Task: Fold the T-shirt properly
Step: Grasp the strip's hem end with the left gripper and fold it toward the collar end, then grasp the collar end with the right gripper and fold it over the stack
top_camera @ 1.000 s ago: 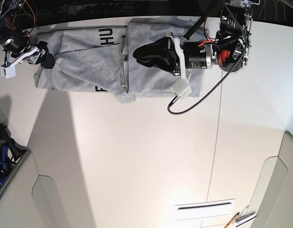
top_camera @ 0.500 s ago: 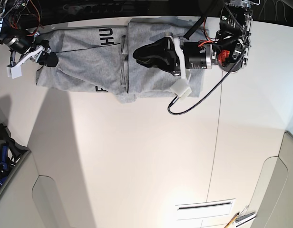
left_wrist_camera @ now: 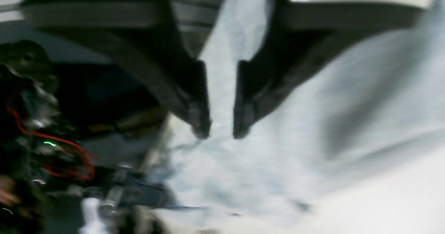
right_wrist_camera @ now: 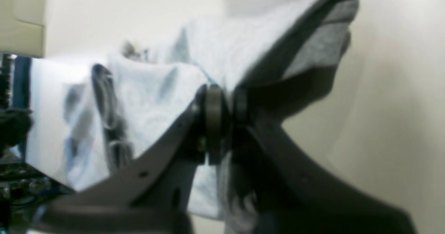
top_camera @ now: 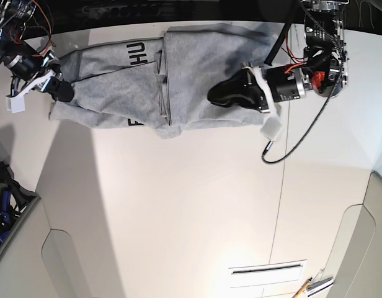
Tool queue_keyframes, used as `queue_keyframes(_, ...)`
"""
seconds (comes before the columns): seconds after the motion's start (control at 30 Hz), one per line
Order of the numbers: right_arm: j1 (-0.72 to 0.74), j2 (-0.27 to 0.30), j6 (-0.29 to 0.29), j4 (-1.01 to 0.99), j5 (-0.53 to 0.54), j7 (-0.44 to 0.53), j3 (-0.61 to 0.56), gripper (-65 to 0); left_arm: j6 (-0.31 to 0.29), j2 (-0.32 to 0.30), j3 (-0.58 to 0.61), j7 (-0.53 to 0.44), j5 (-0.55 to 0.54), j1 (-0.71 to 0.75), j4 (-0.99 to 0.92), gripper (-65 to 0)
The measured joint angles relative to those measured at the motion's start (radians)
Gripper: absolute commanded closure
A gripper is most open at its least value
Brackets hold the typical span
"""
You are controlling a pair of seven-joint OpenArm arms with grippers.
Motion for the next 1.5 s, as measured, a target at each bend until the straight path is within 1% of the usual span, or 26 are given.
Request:
queue_keyframes(0.03, 0.007, 0.0, 0.001, 0.0, 0.013, -0.01, 0.0, 0.0, 0.0, 0.001, -0.039, -0.001, 0.024, 0.0, 0.0, 0.0)
queue_keyframes(0.07, 0.014, 0.0, 0.013, 0.001, 0.023, -0.023, 0.0, 0.0, 0.0, 0.001, -0.076, -0.001, 0.047, 0.0, 0.0, 0.0)
queue_keyframes(0.13, 0.022, 0.0, 0.016, 0.006, 0.048, -0.035, 0.0, 0.0, 0.0, 0.001, -0.144, -0.01, 0.107, 0.0, 0.0, 0.0)
queue_keyframes(0.2, 0.023, -0.001, 0.016, 0.026, 0.061, -0.042, 0.0, 0.0, 0.0, -0.012, -0.189, -0.052, 0.181, 0.009, 0.0, 0.0)
queue_keyframes(0.3, 0.023, -0.003, 0.023, 0.076, 0.071, -0.059, 0.0, 0.0, -0.005, -0.053, -0.224, -0.119, 0.331, 0.035, -0.009, 0.0)
queue_keyframes(0.37, 0.023, -0.01, 0.026, 0.113, 0.075, -0.065, 0.0, 0.0, -0.003, -0.076, -0.237, -0.146, 0.412, 0.055, -0.029, 0.0)
queue_keyframes(0.47, 0.023, -0.012, 0.027, 0.162, 0.11, -0.087, -0.004, 0.0, -0.003, -0.092, -0.238, -0.158, 0.452, 0.076, -0.056, 0.0)
queue_keyframes(0.6, 0.023, -0.021, 0.027, 0.238, 0.121, -0.1, -0.039, 0.0, 0.0, -0.089, -0.237, -0.162, 0.452, 0.078, -0.104, 0.0)
queue_keyframes(0.7, 0.021, -0.046, 0.027, 0.278, 0.121, -0.106, -0.111, 0.0, 0.0, -0.088, -0.235, -0.174, 0.429, 0.078, -0.14, 0.0)
queue_keyframes(0.8, 0.021, -0.079, 0.03, 0.286, 0.122, -0.108, -0.218, 0.0, 0.0, -0.088, -0.236, -0.182, 0.401, 0.078, -0.166, 0.0)
queue_keyframes(1.0, 0.021, -0.159, 0.03, 0.286, 0.096, -0.103, -0.467, 0.0, 0.0, -0.088, -0.236, -0.182, 0.394, 0.078, -0.172, 0.0)
queue_keyframes(1.1, 0.021, -0.194, 0.031, 0.286, 0.046, -0.064, -0.584, 0.0, 0.0, -0.088, -0.236, -0.18, 0.38, 0.078, -0.172, 0.0)
queue_keyframes(1.2, 0.031, -0.211, 0.03, 0.286, -0.019, -0.042, -0.691, 0.0, 0.0, -0.088, -0.236, -0.174, 0.368, 0.079, -0.173, 0.0)
queue_keyframes(1.27, 0.044, -0.215, 0.03, 0.286, -0.065, -0.032, -0.759, 0.0, 0.0, -0.088, -0.236, -0.174, 0.365, 0.079, -0.173, 0.0)
queue_keyframes(1.4, 0.065, -0.217, 0.03, 0.286, -0.187, 0.05, -0.875, 0.0, 0.0, -0.087, -0.236, -0.173, 0.359, 0.079, -0.174, 0.0)
queue_keyframes(1.5, 0.08, -0.217, 0.03, 0.286, -0.289, 0.097, -0.935, 0.0, 0.0, -0.087, -0.236, -0.173, 0.354, 0.079, -0.174, 0.0)
